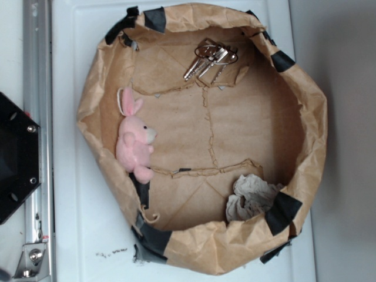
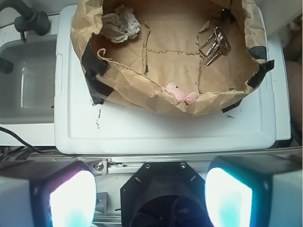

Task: Grab the silver keys.

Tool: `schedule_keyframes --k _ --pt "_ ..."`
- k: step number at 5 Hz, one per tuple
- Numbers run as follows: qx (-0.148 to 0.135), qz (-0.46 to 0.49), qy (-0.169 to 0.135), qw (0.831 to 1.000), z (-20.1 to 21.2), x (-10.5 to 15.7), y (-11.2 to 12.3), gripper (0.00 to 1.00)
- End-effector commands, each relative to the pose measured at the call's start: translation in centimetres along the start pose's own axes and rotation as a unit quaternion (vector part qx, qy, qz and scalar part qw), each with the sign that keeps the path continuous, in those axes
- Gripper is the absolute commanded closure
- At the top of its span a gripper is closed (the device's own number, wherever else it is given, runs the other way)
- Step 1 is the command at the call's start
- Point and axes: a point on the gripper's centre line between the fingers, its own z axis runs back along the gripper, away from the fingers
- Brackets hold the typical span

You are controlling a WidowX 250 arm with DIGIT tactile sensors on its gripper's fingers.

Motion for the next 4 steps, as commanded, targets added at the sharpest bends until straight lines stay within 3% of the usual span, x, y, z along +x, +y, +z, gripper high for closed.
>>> schedule_keyframes --k 1,2,3,4 --pt "0.000 0.000 0.000 1.000 0.0 0.0 0.0 0.00" --pt "0.001 -0.010 -0.020 1.000 -2.2 4.1 -1.2 0.00" --pt "-0.002 -0.027 -0.023 0.999 -4.1 6.8 -1.1 0.00" --pt "-0.010 -0.025 -0.049 0.998 -5.6 9.3 0.0 0.00"
